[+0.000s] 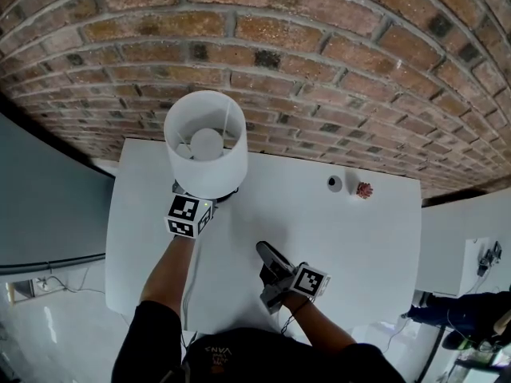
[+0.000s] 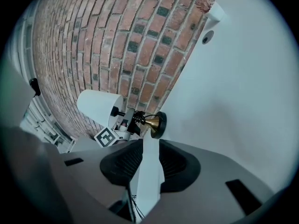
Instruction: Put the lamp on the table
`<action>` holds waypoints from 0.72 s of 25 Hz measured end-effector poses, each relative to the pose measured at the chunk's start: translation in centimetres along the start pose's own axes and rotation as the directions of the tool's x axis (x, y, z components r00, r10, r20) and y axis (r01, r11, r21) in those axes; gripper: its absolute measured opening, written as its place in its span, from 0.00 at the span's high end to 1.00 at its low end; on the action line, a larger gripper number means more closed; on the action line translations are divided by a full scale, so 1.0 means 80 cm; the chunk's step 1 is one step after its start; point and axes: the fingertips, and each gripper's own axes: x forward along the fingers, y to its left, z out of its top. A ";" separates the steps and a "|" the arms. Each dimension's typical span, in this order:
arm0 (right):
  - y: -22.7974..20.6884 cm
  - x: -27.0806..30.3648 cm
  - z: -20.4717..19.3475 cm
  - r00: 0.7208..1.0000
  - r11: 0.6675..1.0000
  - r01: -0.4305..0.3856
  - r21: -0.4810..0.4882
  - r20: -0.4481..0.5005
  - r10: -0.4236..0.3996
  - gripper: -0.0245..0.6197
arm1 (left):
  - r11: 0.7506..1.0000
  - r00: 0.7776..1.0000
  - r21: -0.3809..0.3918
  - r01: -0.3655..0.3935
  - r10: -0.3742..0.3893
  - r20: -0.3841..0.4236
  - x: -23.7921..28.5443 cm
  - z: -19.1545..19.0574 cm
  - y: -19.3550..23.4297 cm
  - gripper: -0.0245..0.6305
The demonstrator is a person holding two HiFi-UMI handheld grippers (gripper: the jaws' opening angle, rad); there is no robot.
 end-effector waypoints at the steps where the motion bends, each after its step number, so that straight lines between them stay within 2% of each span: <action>1: 0.001 0.001 0.002 1.000 1.000 -0.002 -0.011 -0.001 0.002 0.79 | 1.000 1.000 0.000 0.001 -0.001 0.003 0.001 0.001 0.001 0.65; 4: 0.007 0.004 0.005 1.000 0.999 -0.016 -0.048 -0.002 0.016 0.80 | 1.000 1.000 -0.001 0.004 -0.004 0.007 0.004 0.002 0.003 0.65; 13: 0.009 0.005 0.005 1.000 0.997 -0.003 -0.074 -0.007 0.003 0.80 | 1.000 1.000 0.015 0.003 -0.003 0.013 0.003 -0.002 0.007 0.65; 18: 0.018 0.008 0.001 1.000 0.996 -0.014 -0.091 -0.011 0.014 0.80 | 0.999 1.000 0.033 0.019 -0.018 -0.014 0.001 -0.009 0.004 0.62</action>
